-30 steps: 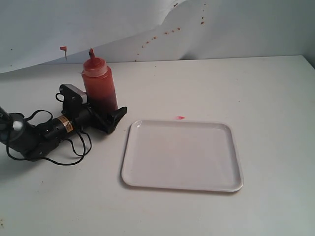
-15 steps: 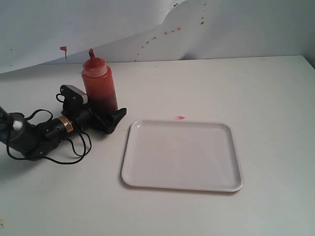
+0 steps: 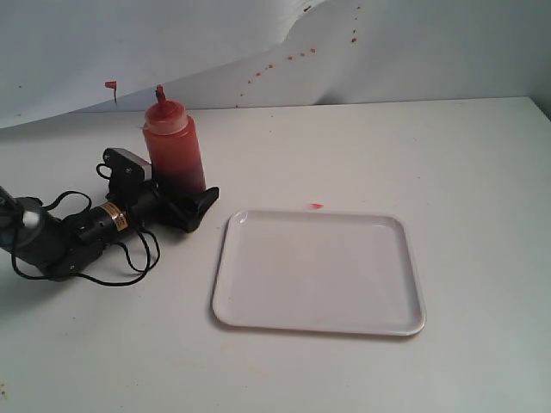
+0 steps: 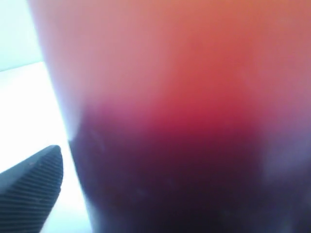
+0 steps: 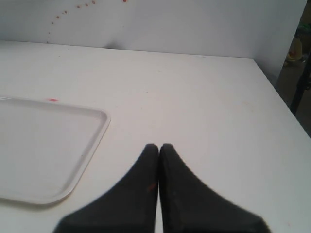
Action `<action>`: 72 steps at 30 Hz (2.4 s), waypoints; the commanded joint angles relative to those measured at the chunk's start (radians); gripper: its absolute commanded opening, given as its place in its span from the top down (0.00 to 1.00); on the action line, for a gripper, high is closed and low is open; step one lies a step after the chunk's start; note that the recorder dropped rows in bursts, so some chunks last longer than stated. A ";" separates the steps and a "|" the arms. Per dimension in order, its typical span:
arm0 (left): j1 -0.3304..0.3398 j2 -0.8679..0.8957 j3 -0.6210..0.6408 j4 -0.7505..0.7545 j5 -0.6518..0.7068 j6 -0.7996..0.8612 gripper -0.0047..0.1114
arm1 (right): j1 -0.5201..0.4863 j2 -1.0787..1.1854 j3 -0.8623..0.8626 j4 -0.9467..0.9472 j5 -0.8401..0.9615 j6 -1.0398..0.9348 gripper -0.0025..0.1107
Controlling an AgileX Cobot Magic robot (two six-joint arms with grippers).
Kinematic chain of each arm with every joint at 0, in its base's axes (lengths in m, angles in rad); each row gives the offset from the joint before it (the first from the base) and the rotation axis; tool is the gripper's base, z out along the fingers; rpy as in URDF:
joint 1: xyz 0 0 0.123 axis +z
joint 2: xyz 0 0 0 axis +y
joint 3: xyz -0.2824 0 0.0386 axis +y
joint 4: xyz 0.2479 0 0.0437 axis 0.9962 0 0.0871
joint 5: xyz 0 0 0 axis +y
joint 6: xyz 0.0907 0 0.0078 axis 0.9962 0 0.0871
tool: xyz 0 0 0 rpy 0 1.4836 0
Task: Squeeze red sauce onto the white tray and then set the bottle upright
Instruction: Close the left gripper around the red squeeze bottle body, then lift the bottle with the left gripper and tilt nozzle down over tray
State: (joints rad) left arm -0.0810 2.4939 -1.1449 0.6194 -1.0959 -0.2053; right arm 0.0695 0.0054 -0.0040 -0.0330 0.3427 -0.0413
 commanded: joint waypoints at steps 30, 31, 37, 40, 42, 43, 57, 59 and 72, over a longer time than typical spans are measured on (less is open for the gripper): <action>0.016 -0.017 -0.001 0.099 -0.057 0.003 0.95 | 0.001 -0.005 0.004 0.000 -0.002 -0.006 0.98; 0.023 -0.017 -0.001 0.122 -0.080 0.003 0.95 | 0.001 -0.005 0.004 0.000 -0.002 -0.006 0.98; 0.070 -0.024 0.000 0.305 -0.125 0.003 0.95 | 0.001 -0.005 0.004 0.000 -0.002 -0.006 0.98; 0.106 -0.042 0.002 0.412 -0.125 -0.005 0.96 | 0.001 -0.005 0.004 0.000 -0.002 -0.006 0.98; 0.132 -0.055 0.002 0.501 -0.125 -0.026 0.96 | 0.001 -0.005 0.004 0.000 -0.002 -0.006 0.98; 0.143 -0.061 0.002 0.534 -0.125 -0.040 0.96 | 0.001 -0.005 0.004 0.000 -0.002 -0.006 0.98; 0.181 -0.284 0.156 0.752 -0.125 -0.056 0.96 | 0.001 -0.005 0.004 0.144 -0.466 -0.025 0.98; 0.181 -0.336 0.186 0.752 -0.125 -0.013 0.96 | 0.001 -0.005 0.004 0.254 -0.542 0.025 0.98; 0.103 -0.479 0.284 0.640 -0.125 0.172 0.96 | 0.047 -0.005 -0.060 0.262 -0.321 0.312 0.98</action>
State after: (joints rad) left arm 0.0669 2.0335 -0.8658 1.3085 -1.1631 -0.0791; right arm 0.0835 0.0048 -0.0187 0.2571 -0.0320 0.2470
